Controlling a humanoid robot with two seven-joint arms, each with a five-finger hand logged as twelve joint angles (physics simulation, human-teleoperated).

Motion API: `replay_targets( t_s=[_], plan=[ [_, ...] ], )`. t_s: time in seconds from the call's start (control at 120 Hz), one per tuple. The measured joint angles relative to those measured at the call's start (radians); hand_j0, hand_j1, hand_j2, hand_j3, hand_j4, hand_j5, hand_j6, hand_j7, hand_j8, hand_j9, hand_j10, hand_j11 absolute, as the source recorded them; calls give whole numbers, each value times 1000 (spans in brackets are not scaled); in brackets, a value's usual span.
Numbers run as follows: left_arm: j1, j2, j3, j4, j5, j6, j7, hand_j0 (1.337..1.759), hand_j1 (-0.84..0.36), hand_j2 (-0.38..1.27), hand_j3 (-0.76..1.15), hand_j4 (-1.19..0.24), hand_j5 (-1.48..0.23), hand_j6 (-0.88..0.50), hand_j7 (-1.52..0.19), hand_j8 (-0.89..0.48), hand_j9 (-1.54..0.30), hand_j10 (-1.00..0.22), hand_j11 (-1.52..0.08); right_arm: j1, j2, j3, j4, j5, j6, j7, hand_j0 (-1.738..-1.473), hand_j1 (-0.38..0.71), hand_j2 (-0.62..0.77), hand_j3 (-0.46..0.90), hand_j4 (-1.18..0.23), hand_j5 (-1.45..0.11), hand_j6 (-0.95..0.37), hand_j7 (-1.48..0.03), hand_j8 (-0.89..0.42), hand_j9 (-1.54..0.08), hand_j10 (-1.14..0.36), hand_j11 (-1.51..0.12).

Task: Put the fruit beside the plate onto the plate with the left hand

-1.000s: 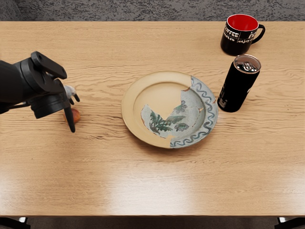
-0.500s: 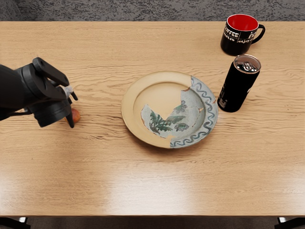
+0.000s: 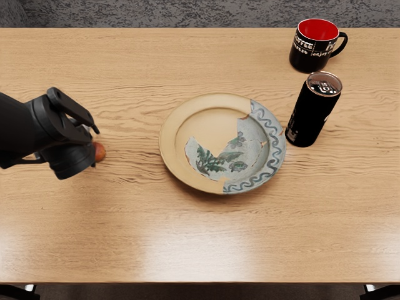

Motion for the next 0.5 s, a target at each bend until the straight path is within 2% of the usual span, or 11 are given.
replay_targets(
  t_s=[0.5],
  plan=[
    [34,0,-20,1,-14,50,-1,1658,-140,82,0,-407,-530,-408,-530,-408,-530,-407,-530,0,0,0,0,0,0,0,-1658,-331,-3,0,-15,-20,-15,-20,-15,-20,-15,-20]
  ],
)
